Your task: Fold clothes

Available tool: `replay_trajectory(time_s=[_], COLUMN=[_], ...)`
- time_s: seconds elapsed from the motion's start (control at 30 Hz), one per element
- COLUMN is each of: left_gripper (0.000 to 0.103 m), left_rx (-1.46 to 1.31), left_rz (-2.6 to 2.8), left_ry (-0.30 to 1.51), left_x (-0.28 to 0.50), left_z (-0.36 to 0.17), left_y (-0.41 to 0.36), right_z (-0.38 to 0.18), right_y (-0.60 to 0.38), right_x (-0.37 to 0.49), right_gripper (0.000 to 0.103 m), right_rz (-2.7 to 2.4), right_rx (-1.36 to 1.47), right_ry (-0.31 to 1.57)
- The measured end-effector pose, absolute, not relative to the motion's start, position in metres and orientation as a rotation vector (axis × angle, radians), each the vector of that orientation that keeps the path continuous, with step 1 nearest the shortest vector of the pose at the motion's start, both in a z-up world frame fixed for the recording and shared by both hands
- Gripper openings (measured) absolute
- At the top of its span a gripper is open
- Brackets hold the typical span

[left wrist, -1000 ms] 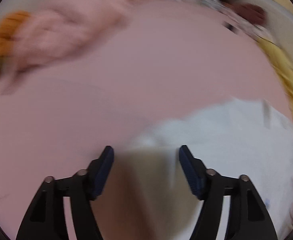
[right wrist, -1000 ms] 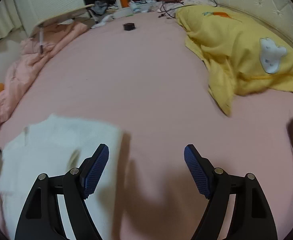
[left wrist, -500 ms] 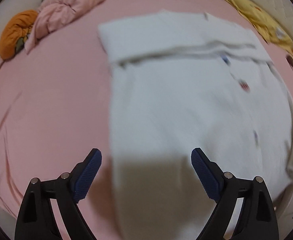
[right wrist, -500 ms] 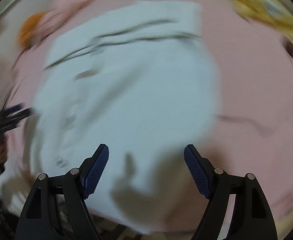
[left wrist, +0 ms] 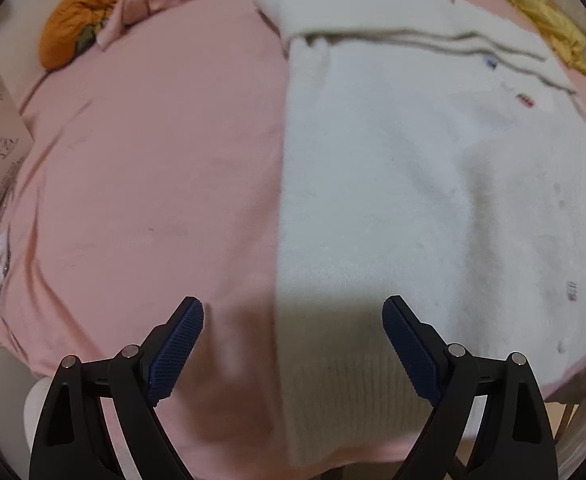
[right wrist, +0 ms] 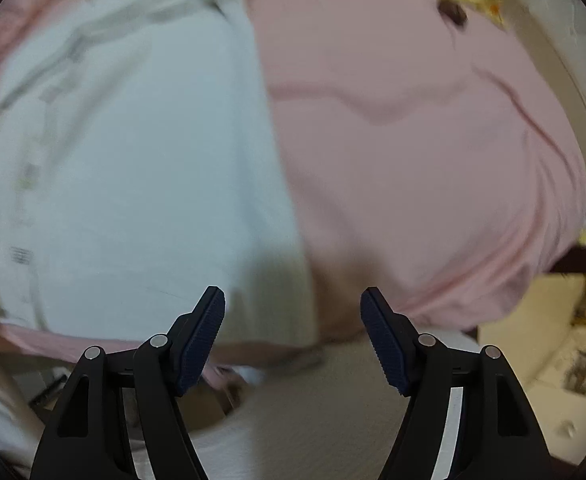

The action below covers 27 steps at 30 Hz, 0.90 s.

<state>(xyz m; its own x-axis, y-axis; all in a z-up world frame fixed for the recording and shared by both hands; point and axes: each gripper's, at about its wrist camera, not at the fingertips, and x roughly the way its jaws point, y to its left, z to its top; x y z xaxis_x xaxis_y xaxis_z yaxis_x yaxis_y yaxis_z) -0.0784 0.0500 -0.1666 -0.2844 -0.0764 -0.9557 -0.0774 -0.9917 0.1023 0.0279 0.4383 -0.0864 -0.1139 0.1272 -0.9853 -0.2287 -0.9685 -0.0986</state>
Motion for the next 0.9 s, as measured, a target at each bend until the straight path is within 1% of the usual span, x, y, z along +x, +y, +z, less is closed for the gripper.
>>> replay_trajectory(time_s=[0.03, 0.13, 0.17, 0.23, 0.3, 0.33, 0.37, 0.4, 0.43, 0.47, 0.5, 0.53, 0.57, 0.63, 0.67, 0.77, 0.8, 0.83, 0.9], left_gripper=[0.091, 0.091, 0.091, 0.091, 0.091, 0.091, 0.091, 0.088, 0.069, 0.046, 0.035, 0.017, 0.01, 0.01, 0.01, 0.011, 0.013, 0.018, 0.02], left_rx=[-1.861, -1.864, -1.873, -1.91, -1.962, -1.987, -2.001, -1.989, -1.978, -1.968, -1.957, -1.947, -1.934, -1.878, -1.852, -1.803, -1.835, -1.873, -1.95], left_rz=[2.506, 2.402, 2.409, 2.47, 2.445, 2.413, 2.322, 2.285, 2.292, 2.299, 2.302, 2.296, 2.29, 2.288, 2.286, 2.294, 2.313, 2.325, 2.3], left_ry=[0.184, 0.098, 0.118, 0.184, 0.069, -0.011, -0.144, -0.186, -0.153, -0.12, -0.102, -0.131, -0.163, -0.245, -0.276, -0.264, -0.249, -0.24, -0.325], left_x=[-0.075, -0.068, -0.065, -0.058, -0.059, -0.06, -0.061, -0.061, -0.06, -0.059, -0.058, -0.057, -0.057, -0.056, -0.055, -0.043, -0.043, -0.044, -0.045], left_z=[-0.161, -0.159, -0.16, -0.165, -0.177, -0.184, -0.191, -0.192, -0.188, -0.184, -0.179, -0.173, -0.166, -0.143, -0.132, -0.112, -0.119, -0.127, -0.148], left_y=[0.048, 0.047, 0.047, 0.046, 0.034, 0.029, 0.027, 0.028, 0.031, 0.034, 0.035, 0.032, 0.028, 0.016, 0.011, 0.005, 0.0, -0.006, -0.023], right_z=[-0.083, -0.099, -0.106, -0.117, -0.128, -0.128, -0.128, -0.128, -0.127, -0.127, -0.127, -0.127, -0.126, -0.116, -0.115, -0.113, -0.113, -0.112, -0.111], right_y=[0.433, 0.435, 0.442, 0.461, 0.479, 0.48, 0.481, 0.482, 0.483, 0.484, 0.485, 0.486, 0.488, 0.492, 0.492, 0.491, 0.491, 0.491, 0.49], right_x=[0.027, 0.022, 0.021, 0.023, 0.025, 0.027, 0.029, 0.031, 0.033, 0.036, 0.038, 0.04, 0.042, 0.048, 0.047, 0.043, 0.042, 0.041, 0.039], right_gripper=[0.071, 0.072, 0.072, 0.072, 0.072, 0.074, 0.074, 0.073, 0.069, 0.051, 0.04, 0.019, 0.012, 0.012, 0.012, 0.012, 0.012, 0.012, 0.012], right_rz=[2.225, 2.185, 2.134, 2.082, 2.027, 2.049, 2.071, 2.092, 2.112, 2.132, 2.151, 2.169, 2.187, 2.245, 2.249, 2.258, 2.261, 2.264, 2.269], right_rx=[-1.912, -1.949, -1.945, -1.947, -1.945, -1.963, -1.98, -1.997, -2.012, -2.027, -2.042, -2.055, -2.068, -2.065, -2.069, -2.08, -2.083, -2.087, -2.093], right_ry=[0.121, 0.149, 0.165, 0.288, 0.409, 0.46, 0.513, 0.567, 0.621, 0.676, 0.732, 0.789, 0.847, 0.955, 0.931, 0.859, 0.835, 0.811, 0.763])
